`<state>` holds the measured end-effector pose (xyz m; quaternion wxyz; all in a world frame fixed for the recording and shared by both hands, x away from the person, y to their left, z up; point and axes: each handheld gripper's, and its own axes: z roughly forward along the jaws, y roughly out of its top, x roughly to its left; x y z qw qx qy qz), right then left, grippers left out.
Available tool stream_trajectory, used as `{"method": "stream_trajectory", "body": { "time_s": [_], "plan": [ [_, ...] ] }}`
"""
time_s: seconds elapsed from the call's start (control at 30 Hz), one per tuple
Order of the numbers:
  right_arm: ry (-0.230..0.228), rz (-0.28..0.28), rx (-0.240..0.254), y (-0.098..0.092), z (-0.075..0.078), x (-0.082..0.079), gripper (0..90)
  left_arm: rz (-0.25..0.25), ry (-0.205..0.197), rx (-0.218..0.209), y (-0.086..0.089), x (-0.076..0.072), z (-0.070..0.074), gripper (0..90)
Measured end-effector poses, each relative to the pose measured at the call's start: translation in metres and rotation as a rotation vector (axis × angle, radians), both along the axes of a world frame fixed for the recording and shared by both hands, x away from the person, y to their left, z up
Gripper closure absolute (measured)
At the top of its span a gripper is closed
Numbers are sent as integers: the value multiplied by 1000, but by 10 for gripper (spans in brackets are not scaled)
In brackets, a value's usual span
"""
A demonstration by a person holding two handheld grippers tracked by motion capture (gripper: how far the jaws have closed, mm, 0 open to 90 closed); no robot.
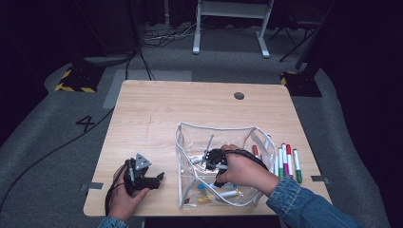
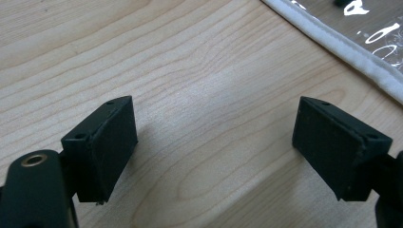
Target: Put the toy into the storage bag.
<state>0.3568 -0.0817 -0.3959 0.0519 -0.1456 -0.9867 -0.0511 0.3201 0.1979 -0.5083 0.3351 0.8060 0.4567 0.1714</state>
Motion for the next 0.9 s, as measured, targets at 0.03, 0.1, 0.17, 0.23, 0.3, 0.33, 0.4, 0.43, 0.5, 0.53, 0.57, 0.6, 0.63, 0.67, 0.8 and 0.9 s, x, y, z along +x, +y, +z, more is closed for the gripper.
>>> {"method": "stream_trajectory", "body": {
  "time_s": [0.03, 0.1, 0.17, 0.23, 0.3, 0.33, 0.4, 0.43, 0.5, 0.53, 0.57, 0.6, 0.63, 0.67, 0.8, 0.9],
  "plan": [
    [-15, 5, 8, 0, 2, 0, 660, 0, 1, 1, 0, 0, 0, 153],
    [-39, -6, 48, -1, 8, 1, 604, 0, 1, 1, 0, 0, 0, 153],
    [-66, -11, 84, -3, 15, 2, 561, -2, 2, 3, 0, 0, 0, 152],
    [-101, -33, 126, -6, 25, 3, 561, 0, 1, 1, 0, 0, 0, 153],
    [-126, -51, 170, -11, 36, 3, 546, -1, 1, 2, 0, 0, 0, 152],
    [-141, -70, 202, -13, 43, 3, 549, -1, 2, 2, 0, 0, 0, 153],
    [-174, -90, 252, -19, 55, 2, 541, 0, 1, 0, 0, 0, 0, 153],
    [-195, -102, 272, -22, 62, 2, 542, -1, 0, 1, 0, 0, 0, 152],
    [-226, -118, 300, -29, 73, 1, 541, 0, 1, 1, 0, 0, 0, 153],
    [-243, -130, 317, -34, 79, 1, 538, -2, 1, 2, 0, 0, 0, 153],
    [-261, -148, 338, -38, 84, 1, 535, -1, 1, 1, 0, 0, 0, 153],
    [-275, -163, 358, -43, 89, 2, 534, 1, 2, -1, 0, 0, 0, 152],
    [-286, -178, 371, -48, 93, 2, 534, 0, 0, -2, 0, 0, 0, 153],
    [-301, -191, 382, -54, 97, 3, 533, 0, 0, -2, 0, 0, 0, 152],
    [-345, -256, 411, -78, 106, 6, 524, 0, 0, -1, 0, 0, 0, 152],
    [-362, -304, 424, -97, 108, 9, 522, 0, 0, -4, 0, 0, 0, 152]
  ]
}}
